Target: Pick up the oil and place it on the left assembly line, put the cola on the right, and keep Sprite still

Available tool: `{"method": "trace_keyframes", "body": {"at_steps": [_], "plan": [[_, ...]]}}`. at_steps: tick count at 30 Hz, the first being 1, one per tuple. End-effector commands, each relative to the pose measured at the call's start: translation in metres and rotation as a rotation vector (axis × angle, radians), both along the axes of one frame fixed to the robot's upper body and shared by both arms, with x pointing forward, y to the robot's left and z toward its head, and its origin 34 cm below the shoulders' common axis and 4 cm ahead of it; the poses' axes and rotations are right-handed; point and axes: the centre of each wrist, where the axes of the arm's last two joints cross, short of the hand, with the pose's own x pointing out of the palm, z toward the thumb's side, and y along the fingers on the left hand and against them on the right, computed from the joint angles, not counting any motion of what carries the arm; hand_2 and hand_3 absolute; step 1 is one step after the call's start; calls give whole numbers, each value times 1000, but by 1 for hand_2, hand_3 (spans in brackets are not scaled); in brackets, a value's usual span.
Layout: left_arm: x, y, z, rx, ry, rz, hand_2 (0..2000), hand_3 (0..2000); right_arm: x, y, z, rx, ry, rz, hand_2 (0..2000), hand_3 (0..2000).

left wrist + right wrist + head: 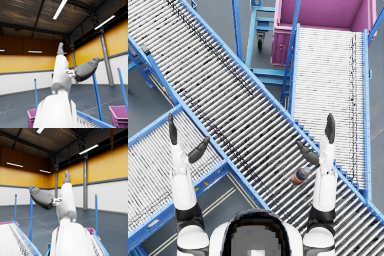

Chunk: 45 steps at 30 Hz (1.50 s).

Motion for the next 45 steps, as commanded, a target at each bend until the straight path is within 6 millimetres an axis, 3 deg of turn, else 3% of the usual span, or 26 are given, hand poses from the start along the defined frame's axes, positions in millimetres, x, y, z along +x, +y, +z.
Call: {"method": "trace_keyframes", "body": {"at_steps": [1, 28, 34, 45], "plan": [[-1, 1, 4, 0, -14, 5, 0, 0, -1, 0, 3, 0, -13, -1, 0, 0], [-3, 1, -1, -13, -3, 6, 0, 0, -1, -7, -1, 35, -1, -27, 0, 0], [-3, 1, -8, -21, 20, 6, 0, 0, 3, -7, 5, 35, -18, -27, 0, 0], [-12, 2, -16, -38, 28, 17, 0, 0, -9, -6, -11, 54, 18, -32, 0, 0]]}}
